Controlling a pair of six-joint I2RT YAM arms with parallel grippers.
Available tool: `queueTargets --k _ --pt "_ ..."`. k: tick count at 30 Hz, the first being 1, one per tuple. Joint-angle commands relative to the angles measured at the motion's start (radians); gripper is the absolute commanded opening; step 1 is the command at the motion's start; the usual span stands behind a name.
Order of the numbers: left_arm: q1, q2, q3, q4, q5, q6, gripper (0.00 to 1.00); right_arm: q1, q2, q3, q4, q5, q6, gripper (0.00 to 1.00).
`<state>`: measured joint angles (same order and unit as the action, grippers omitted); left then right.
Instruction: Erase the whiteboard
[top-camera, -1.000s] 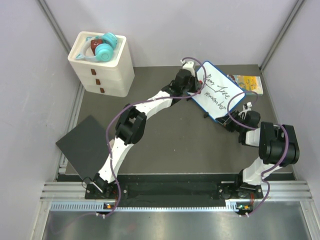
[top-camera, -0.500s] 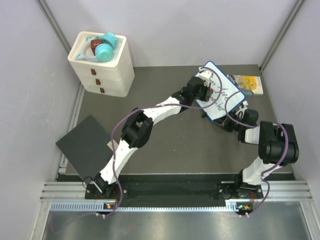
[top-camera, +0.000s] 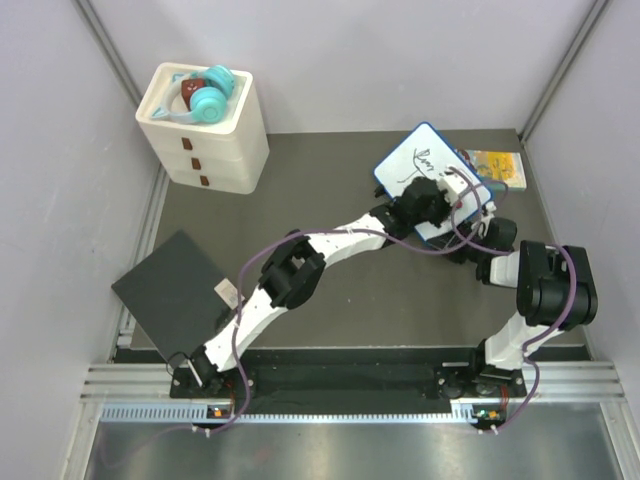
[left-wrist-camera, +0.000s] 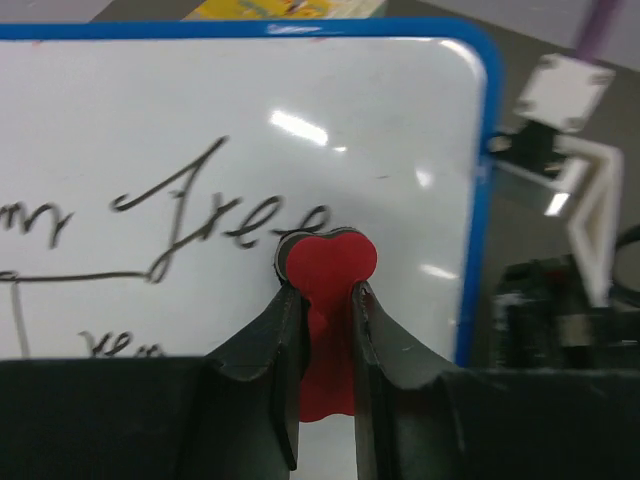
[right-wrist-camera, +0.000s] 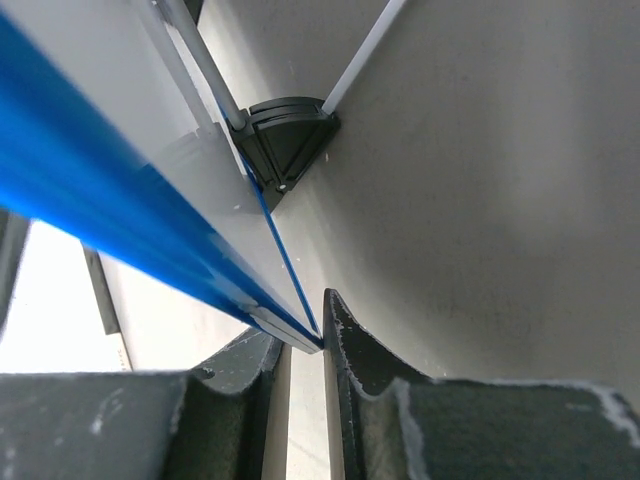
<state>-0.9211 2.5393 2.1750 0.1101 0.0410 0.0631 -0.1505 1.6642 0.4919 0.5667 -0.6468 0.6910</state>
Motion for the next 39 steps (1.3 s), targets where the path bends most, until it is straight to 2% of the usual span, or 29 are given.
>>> queueTargets --k 1,6,11,19,27,35,39 --pt "-0.074 0.026 0.013 0.028 0.146 0.038 0.0 0.017 0.022 0.01 -0.048 -0.028 -0.036 0.0" --pt "-0.076 -0.022 -0.09 0.107 0.197 -0.012 0.0 0.017 0.029 0.013 -0.041 -0.036 -0.031 0.0" --pt "-0.064 -0.021 -0.123 0.096 0.065 0.061 0.0 0.017 0.031 0.013 -0.039 -0.04 -0.033 0.0" --pt "0.042 -0.001 -0.132 0.083 0.057 -0.025 0.0 0.017 0.031 0.013 -0.039 -0.043 -0.033 0.0" --pt "0.08 -0.037 -0.224 0.122 0.013 -0.009 0.0 0.017 0.032 0.014 -0.036 -0.043 -0.033 0.0" --pt "0.022 -0.047 -0.224 0.145 0.108 -0.089 0.0 0.017 0.034 0.013 -0.033 -0.047 -0.031 0.0" --pt "-0.007 -0.06 -0.221 0.174 0.088 -0.048 0.0 0.017 0.034 0.013 -0.033 -0.048 -0.033 0.0"
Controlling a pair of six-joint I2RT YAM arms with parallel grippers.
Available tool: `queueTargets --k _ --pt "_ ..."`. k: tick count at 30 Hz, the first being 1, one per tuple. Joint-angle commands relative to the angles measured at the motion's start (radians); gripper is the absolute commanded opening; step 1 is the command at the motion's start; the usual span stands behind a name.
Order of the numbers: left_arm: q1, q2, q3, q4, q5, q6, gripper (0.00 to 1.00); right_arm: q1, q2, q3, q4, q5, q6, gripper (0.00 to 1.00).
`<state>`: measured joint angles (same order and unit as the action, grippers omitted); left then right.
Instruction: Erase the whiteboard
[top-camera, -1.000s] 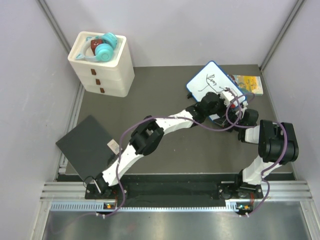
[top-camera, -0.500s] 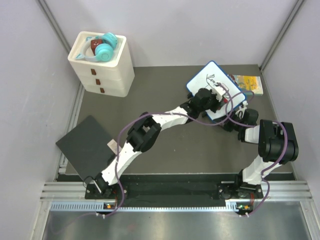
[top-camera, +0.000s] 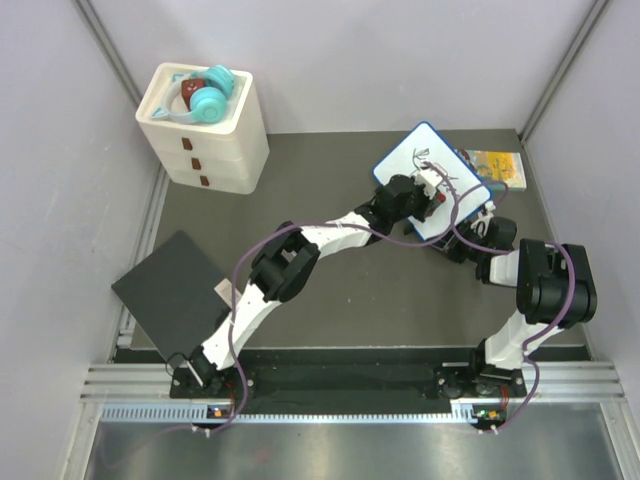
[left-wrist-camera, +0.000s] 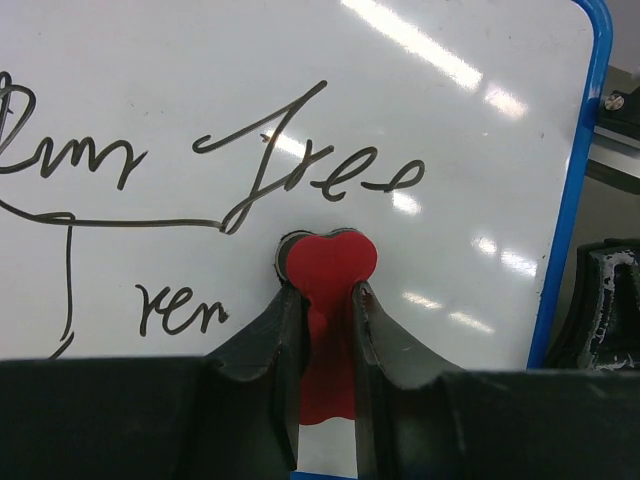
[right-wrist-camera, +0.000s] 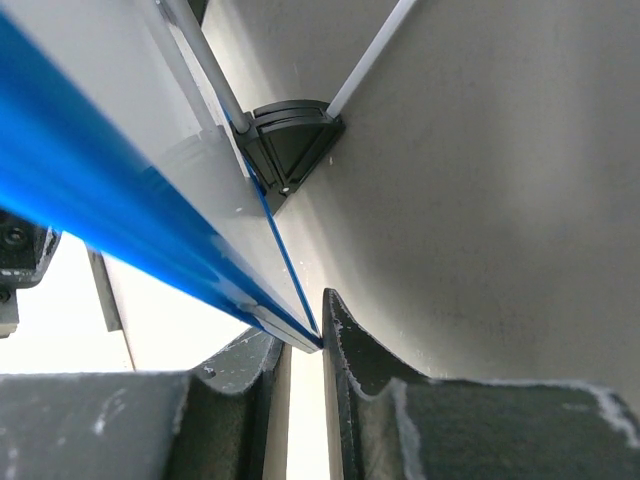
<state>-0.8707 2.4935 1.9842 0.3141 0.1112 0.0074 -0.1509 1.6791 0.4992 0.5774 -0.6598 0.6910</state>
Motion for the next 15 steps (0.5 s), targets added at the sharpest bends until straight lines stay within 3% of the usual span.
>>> queueTargets --k 1,3,8,12,15 --pt "-0.054 -0.015 -0.025 -0.023 -0.008 0.012 0.0 0.017 0.019 0.006 -0.045 -0.035 -0.031 0.0" --pt "-0.034 0.008 0.016 -0.036 -0.077 0.003 0.0 0.017 0.021 0.007 -0.048 -0.035 -0.033 0.0" --pt "0.073 0.097 0.183 -0.141 -0.059 -0.133 0.0 0.017 0.022 0.009 -0.045 -0.041 -0.034 0.0" --pt "0.159 0.129 0.176 -0.077 -0.004 -0.288 0.0 0.017 0.024 0.007 -0.044 -0.046 -0.034 0.0" --pt "0.197 0.153 0.191 -0.07 -0.011 -0.293 0.0 0.016 0.024 0.007 -0.044 -0.047 -0.036 0.0"
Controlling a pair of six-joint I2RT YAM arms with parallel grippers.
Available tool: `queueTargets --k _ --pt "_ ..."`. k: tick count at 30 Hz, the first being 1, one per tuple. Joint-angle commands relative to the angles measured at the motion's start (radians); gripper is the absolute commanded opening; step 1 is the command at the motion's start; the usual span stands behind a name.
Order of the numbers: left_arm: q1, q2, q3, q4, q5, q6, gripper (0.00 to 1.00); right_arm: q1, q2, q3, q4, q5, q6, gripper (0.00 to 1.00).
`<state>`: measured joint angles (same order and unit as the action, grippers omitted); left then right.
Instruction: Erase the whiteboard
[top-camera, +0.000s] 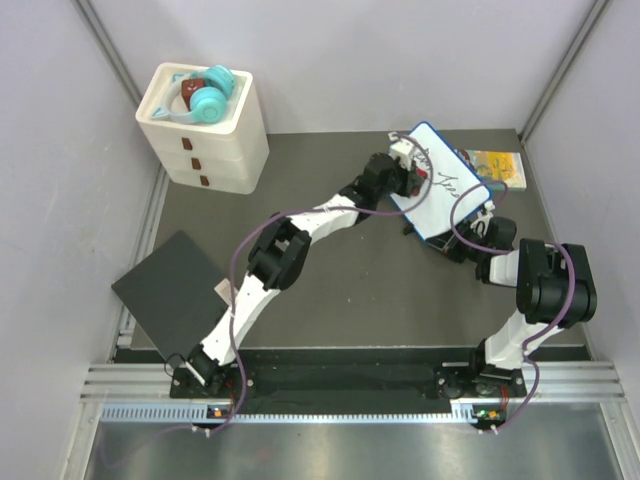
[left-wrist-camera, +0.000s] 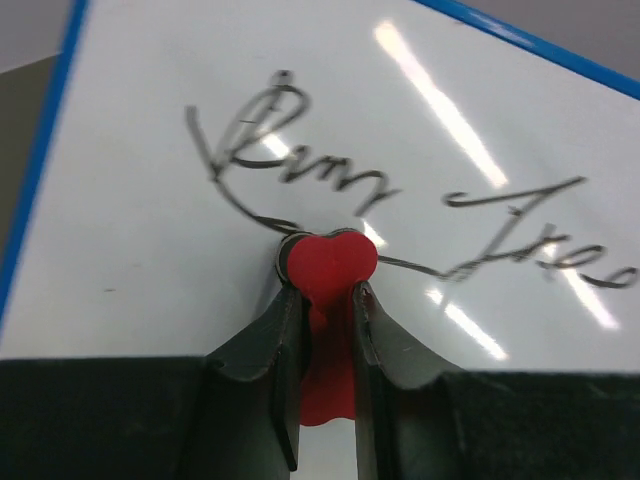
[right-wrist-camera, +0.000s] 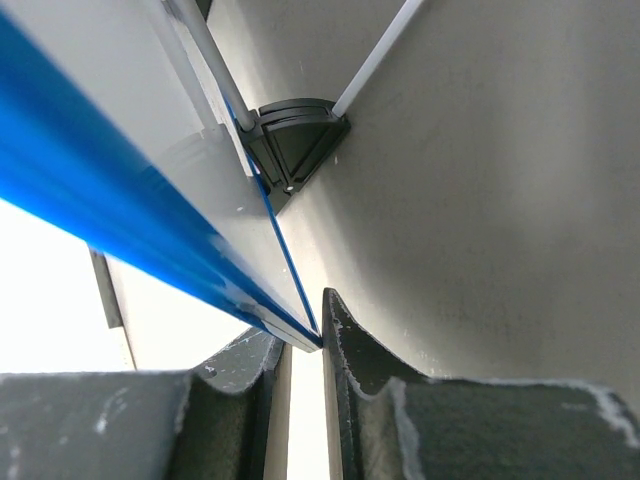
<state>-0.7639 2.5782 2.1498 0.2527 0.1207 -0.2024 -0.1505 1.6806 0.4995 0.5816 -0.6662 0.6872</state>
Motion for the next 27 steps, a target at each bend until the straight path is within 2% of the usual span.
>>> queueTargets --k 1,5,11,19,22,27 --pt "0.094 0.071 0.027 -0.007 -0.027 -0.069 0.0 0.017 0.022 0.007 -0.048 -0.039 -0.032 0.0" --pt "0.112 0.088 0.039 -0.004 -0.099 -0.017 0.0 0.017 0.024 0.008 -0.048 -0.042 -0.032 0.0" --pt "0.101 0.149 0.146 0.02 0.005 -0.092 0.0 0.017 0.027 0.011 -0.051 -0.047 -0.032 0.0" --pt "0.018 0.119 0.136 0.125 0.092 -0.147 0.0 0.017 0.027 0.011 -0.052 -0.047 -0.032 0.0" --pt "-0.014 0.093 0.136 0.158 0.08 -0.12 0.0 0.017 0.028 0.013 -0.055 -0.046 -0.032 0.0" --pt "-0.08 0.069 0.199 0.085 0.083 0.067 0.0 0.017 0.034 0.019 -0.065 -0.046 -0.032 0.0"
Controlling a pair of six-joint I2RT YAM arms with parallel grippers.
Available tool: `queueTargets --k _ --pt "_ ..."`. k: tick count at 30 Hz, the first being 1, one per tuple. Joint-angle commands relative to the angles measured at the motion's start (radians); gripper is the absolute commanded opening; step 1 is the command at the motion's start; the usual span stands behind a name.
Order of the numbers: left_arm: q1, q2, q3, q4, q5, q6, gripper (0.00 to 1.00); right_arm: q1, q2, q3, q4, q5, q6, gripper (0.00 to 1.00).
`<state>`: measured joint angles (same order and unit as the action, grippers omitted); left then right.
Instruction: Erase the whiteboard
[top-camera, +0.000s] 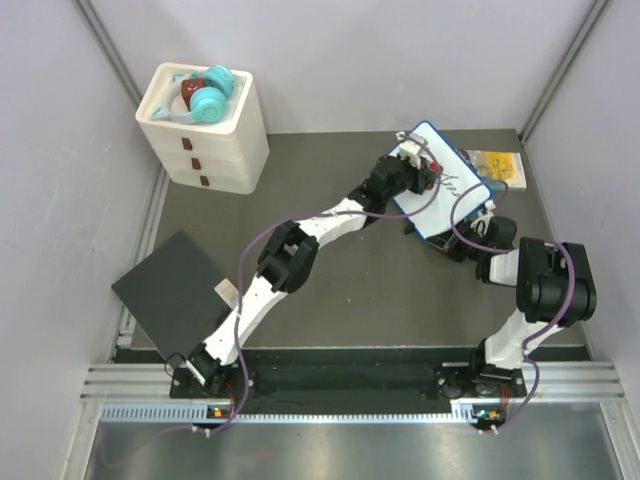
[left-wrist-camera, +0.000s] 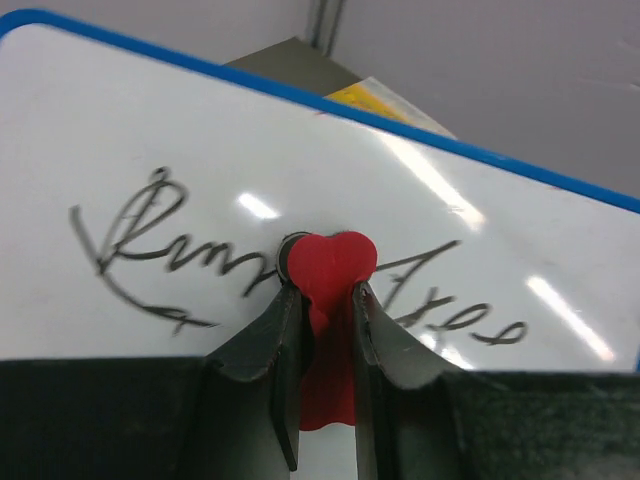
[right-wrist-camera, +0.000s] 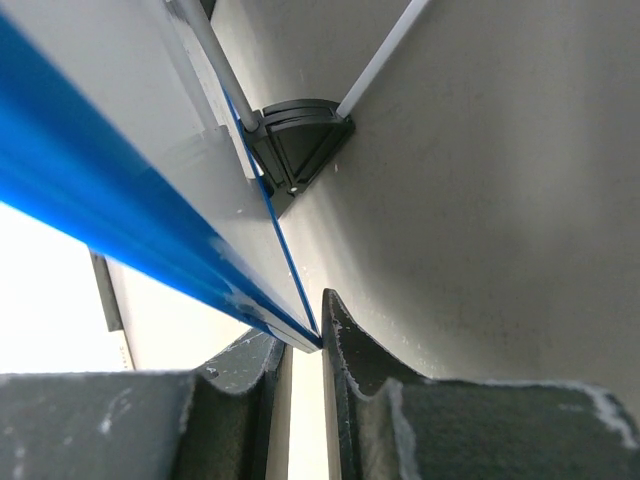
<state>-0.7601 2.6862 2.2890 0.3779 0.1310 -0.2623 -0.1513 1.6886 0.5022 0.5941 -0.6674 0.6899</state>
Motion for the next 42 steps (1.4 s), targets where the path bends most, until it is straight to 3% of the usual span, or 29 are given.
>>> queueTargets --k 1,5,8,11,16,20,25,31,42 --pt "-0.093 -0.037 0.087 -0.098 0.09 0.159 0.0 0.018 0.026 0.016 -0.077 -0.043 -0.035 0.0" --pt "-0.14 -0.042 0.095 -0.154 0.192 0.29 0.0 0.018 0.026 0.015 -0.074 -0.044 -0.035 0.0" --pt "-0.162 -0.034 0.095 -0.111 0.184 0.288 0.0 0.018 0.025 0.015 -0.073 -0.046 -0.035 0.0" --pt "-0.169 -0.019 0.101 -0.048 0.106 0.288 0.0 0.018 0.026 0.013 -0.073 -0.049 -0.035 0.0" --pt "-0.148 0.003 0.104 0.044 -0.154 0.325 0.0 0.018 0.025 0.013 -0.071 -0.052 -0.036 0.0" --pt "-0.107 0.052 0.153 0.056 -0.211 0.308 0.0 0.018 0.026 0.012 -0.068 -0.054 -0.036 0.0" --pt "-0.007 0.07 0.152 0.05 -0.209 0.137 0.0 0.018 0.026 0.013 -0.066 -0.057 -0.035 0.0" --pt "0.051 0.084 0.139 0.084 -0.185 0.118 0.0 0.016 0.031 0.015 -0.065 -0.064 -0.035 0.0" --pt "0.045 0.106 0.181 0.179 -0.034 0.031 0.0 0.018 0.034 0.016 -0.063 -0.067 -0.036 0.0"
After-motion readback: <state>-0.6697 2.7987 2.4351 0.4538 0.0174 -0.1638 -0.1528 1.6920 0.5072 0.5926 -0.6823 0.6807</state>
